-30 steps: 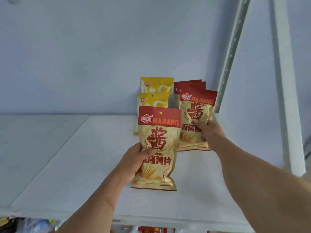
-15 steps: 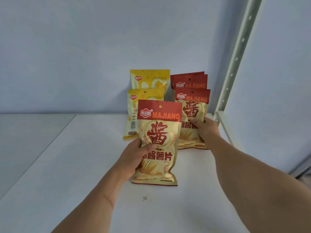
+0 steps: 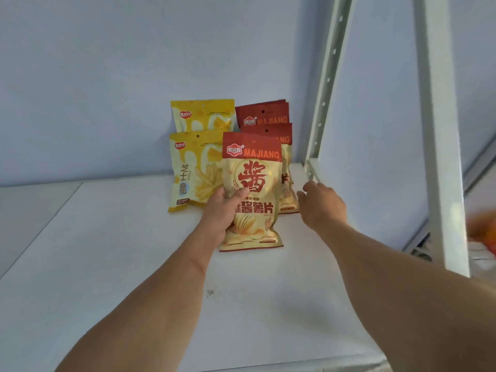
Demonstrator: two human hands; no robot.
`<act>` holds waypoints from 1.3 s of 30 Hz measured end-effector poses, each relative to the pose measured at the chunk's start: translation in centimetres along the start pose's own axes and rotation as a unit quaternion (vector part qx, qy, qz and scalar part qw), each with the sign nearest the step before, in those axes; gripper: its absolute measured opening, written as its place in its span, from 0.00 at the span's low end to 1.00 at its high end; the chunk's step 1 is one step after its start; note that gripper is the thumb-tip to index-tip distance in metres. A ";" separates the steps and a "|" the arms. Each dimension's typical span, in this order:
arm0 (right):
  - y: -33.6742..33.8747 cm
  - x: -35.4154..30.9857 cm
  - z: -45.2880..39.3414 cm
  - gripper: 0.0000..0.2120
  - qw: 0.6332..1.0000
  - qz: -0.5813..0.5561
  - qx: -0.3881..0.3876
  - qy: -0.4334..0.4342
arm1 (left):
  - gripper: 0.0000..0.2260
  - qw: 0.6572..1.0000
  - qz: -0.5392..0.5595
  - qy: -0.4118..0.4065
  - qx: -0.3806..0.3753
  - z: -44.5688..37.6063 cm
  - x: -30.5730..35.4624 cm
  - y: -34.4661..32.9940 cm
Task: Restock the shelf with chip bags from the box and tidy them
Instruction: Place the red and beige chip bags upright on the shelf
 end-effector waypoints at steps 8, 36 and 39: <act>-2.2 1.3 7.0 0.12 0.986 0.130 -0.033 0.096 | 0.16 0.999 -0.005 -0.039 0.022 -2.7 -0.5 -3.9; -1.6 -12.3 26.5 0.16 0.922 0.175 -0.055 0.340 | 0.11 0.593 -0.782 -0.183 0.064 27.9 -0.6 10.0; -2.8 -16.1 34.7 0.16 0.887 0.163 -0.075 0.426 | 0.12 0.585 -0.802 -0.095 0.072 36.8 -3.5 15.3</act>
Point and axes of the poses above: each hand's wrist, its own z-axis away from the middle knuckle, its own y-axis out of the back of the hand, x = y × z, the point moved 5 cm from there along -z, towards the middle knuckle, and after that the axes turned 2 degrees about -y, right-handed, at the moved point
